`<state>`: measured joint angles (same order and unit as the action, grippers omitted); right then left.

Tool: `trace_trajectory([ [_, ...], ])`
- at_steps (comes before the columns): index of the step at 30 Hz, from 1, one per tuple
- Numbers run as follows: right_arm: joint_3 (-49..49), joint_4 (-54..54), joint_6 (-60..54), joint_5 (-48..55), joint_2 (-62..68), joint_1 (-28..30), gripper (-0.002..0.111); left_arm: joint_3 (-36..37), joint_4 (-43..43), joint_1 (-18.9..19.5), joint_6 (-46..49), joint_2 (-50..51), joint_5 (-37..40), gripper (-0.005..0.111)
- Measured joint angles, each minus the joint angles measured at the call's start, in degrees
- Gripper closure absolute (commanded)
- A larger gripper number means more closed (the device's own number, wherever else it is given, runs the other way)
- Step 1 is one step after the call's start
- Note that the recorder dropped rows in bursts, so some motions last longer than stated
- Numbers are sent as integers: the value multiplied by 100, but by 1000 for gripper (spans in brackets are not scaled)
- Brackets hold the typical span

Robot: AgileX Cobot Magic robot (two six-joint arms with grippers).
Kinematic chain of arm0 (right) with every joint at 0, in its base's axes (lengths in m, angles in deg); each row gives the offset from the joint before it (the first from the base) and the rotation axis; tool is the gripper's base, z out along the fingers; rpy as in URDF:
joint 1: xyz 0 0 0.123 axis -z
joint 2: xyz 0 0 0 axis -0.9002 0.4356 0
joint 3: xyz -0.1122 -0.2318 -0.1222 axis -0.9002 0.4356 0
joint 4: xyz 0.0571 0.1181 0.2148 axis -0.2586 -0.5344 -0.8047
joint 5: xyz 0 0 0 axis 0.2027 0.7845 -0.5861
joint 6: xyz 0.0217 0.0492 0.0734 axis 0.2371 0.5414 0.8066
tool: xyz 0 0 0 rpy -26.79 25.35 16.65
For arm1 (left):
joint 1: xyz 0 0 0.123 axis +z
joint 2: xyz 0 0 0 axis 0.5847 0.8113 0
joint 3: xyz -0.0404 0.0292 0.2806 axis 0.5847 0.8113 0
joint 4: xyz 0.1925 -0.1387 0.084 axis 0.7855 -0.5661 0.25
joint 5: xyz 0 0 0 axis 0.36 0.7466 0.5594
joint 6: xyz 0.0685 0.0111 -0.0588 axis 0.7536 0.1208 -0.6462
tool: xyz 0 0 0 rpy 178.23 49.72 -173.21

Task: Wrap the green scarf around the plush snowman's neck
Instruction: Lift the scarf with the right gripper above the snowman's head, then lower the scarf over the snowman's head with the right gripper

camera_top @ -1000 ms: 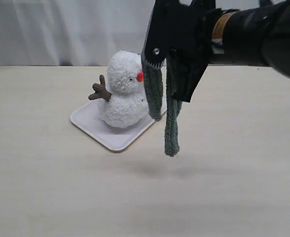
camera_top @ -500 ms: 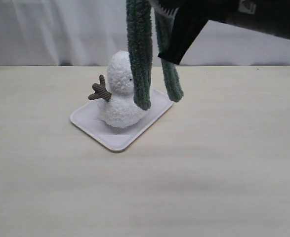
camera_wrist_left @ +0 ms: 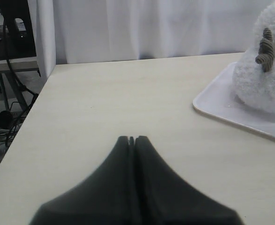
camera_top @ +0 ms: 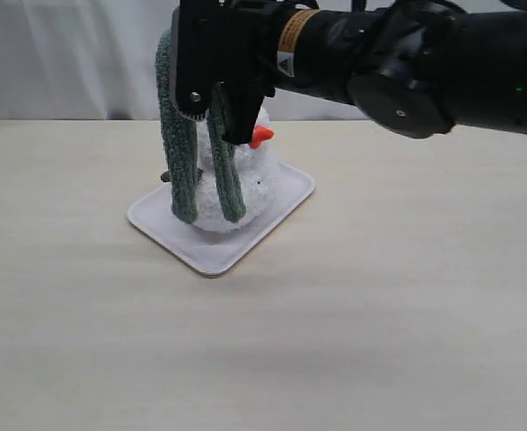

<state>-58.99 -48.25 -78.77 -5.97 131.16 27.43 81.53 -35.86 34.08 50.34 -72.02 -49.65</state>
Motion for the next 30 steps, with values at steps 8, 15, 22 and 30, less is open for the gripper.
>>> trace_trajectory([
  [8, -933, 0, -23, 14, 740, 0, 104, 0, 0, 0, 0, 0, 0, 107],
  [15, -1226, -61, -1, 43, 866, 25, 104, 0, 0, 0, 0, 0, 0, 107],
  [22, -1235, -709, 54, 949, 884, 352, 104, 0, 0, 0, 0, 0, 0, 107],
  [30, -1238, -724, -138, 1188, 314, 393, 104, 0, 0, 0, 0, 0, 0, 107],
])
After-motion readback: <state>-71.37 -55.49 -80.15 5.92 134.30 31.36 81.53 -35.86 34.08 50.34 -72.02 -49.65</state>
